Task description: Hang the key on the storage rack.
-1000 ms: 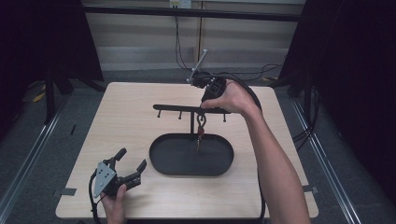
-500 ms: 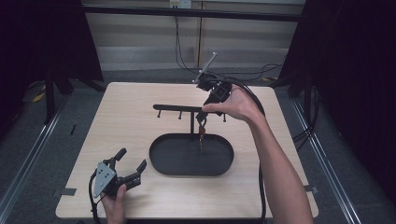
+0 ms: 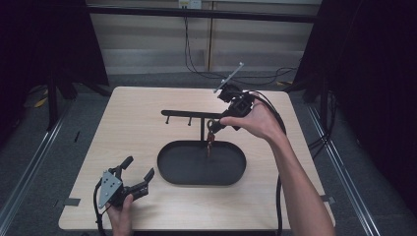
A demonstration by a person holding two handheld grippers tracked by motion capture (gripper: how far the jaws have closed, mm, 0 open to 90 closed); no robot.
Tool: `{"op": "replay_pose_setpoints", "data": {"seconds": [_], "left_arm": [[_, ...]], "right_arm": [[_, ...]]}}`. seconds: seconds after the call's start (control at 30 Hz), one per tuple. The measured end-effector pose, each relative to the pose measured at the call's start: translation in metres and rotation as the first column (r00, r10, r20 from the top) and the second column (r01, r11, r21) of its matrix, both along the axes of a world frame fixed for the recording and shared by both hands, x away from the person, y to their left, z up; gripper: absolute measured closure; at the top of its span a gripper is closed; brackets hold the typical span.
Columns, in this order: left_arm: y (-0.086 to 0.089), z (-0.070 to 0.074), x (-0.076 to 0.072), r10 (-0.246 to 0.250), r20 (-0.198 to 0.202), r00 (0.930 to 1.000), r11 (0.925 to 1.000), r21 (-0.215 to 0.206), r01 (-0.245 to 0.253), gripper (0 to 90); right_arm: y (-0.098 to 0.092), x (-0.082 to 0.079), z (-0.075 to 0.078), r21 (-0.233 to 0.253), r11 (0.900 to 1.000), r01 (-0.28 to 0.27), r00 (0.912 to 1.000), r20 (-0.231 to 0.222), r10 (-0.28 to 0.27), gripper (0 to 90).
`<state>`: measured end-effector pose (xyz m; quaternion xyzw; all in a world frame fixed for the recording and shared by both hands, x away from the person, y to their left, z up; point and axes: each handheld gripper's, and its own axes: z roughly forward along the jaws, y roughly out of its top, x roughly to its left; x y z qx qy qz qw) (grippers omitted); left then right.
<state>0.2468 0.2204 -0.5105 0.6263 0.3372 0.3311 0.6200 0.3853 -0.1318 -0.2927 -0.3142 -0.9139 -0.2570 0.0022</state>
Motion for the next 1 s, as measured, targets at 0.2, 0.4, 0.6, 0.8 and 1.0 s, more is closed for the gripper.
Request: {"op": "replay_pose_setpoints", "data": {"seconds": [0.2,0.4,0.6,0.8,1.0], "left_arm": [[0.0,0.0,0.0,0.0,0.0,1.0,1.0,-0.001,0.0,15.9],[0.0,0.0,0.0,0.0,0.0,1.0,1.0,0.001,0.0,15.9],[0.0,0.0,0.0,0.0,0.0,1.0,1.0,0.001,0.0,15.9],[0.0,0.0,0.0,0.0,0.0,1.0,1.0,-0.001,0.0,15.9],[0.0,0.0,0.0,0.0,0.0,1.0,1.0,0.001,0.0,15.9]], "right_arm": [[-0.007,-0.021,-0.009,0.044,0.999,0.016,0.9972,0.072,-0.019,37.7],[-0.014,-0.035,-0.02,0.092,0.995,0.038,0.9915,0.121,-0.049,33.3],[-0.018,-0.047,-0.034,0.158,0.987,0.015,0.9878,0.151,-0.039,25.1],[-0.017,-0.065,-0.049,0.222,0.975,0.029,0.9719,0.221,-0.08,14.3],[-0.022,-0.08,-0.072,0.298,0.954,0.03,0.9615,0.252,-0.109,14.0]]}}
